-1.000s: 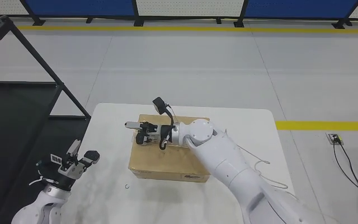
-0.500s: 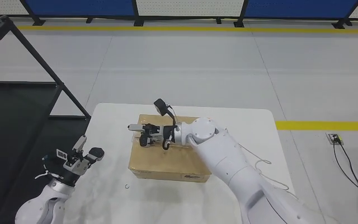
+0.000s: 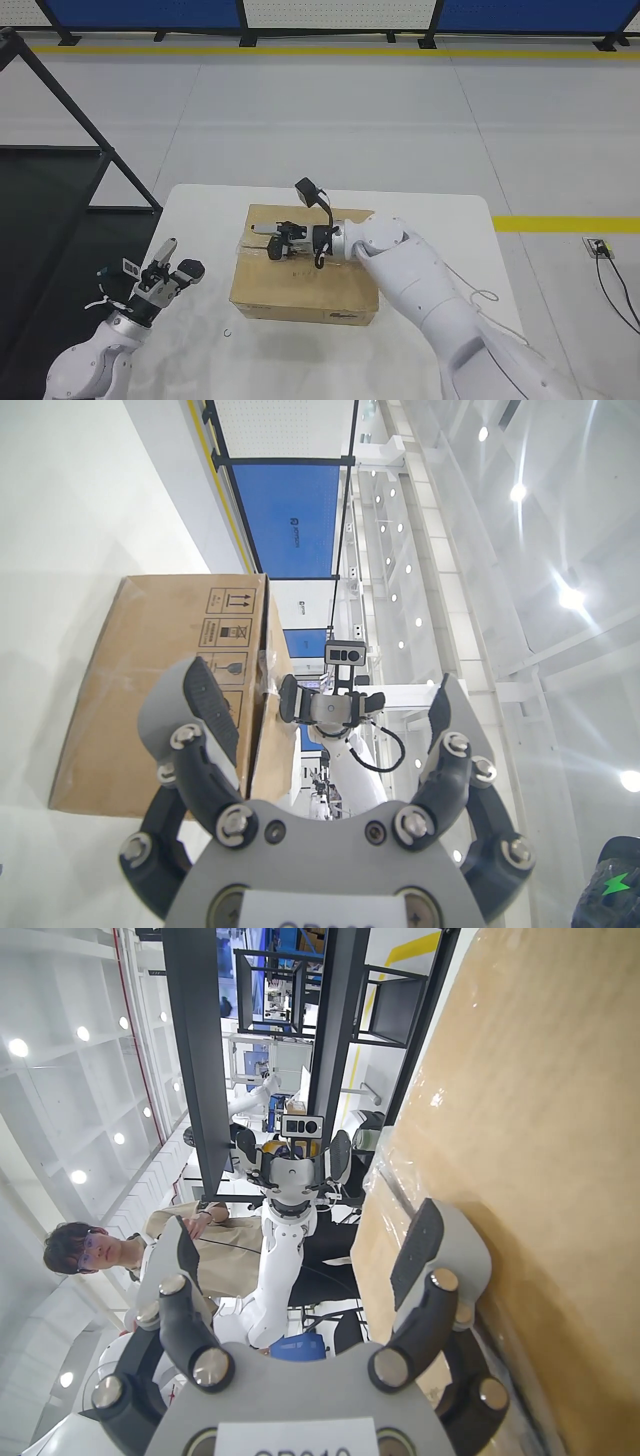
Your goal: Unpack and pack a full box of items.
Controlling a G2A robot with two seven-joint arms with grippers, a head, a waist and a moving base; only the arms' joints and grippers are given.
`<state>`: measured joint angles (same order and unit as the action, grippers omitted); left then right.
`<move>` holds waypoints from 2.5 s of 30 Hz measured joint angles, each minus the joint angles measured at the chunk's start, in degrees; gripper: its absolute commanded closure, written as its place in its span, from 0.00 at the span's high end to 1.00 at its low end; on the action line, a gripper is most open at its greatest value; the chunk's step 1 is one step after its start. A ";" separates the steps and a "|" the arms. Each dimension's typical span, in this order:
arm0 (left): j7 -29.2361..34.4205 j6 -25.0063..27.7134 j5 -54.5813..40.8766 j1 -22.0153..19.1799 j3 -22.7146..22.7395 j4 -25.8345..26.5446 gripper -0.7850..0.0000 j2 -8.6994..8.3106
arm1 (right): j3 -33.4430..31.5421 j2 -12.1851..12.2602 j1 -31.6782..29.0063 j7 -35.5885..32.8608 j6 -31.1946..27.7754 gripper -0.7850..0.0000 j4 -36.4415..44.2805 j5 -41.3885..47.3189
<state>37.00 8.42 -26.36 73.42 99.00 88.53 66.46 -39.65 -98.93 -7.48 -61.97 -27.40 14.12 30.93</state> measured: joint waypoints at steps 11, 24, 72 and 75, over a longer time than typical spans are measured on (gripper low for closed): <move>-1.28 -0.41 1.09 -0.83 -1.93 0.52 1.00 -0.06 | -2.93 3.69 0.01 -3.24 -0.81 1.00 2.33 -2.71; -2.59 -1.16 1.75 -2.21 -3.76 0.00 1.00 -0.13 | -6.69 9.00 -2.38 -5.72 0.11 1.00 10.11 -8.75; -3.62 -2.37 3.85 -5.11 -8.49 -0.80 1.00 -0.43 | -36.00 27.25 -31.93 -3.15 20.72 1.00 54.59 -25.08; -3.70 -2.49 4.04 -5.19 -8.72 -0.88 1.00 -0.45 | -36.63 27.61 -32.55 -3.22 20.34 1.00 54.60 -24.64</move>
<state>33.31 5.92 -22.32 68.23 90.28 87.66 66.01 -76.28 -71.33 -40.02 -65.18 -7.06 68.72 6.29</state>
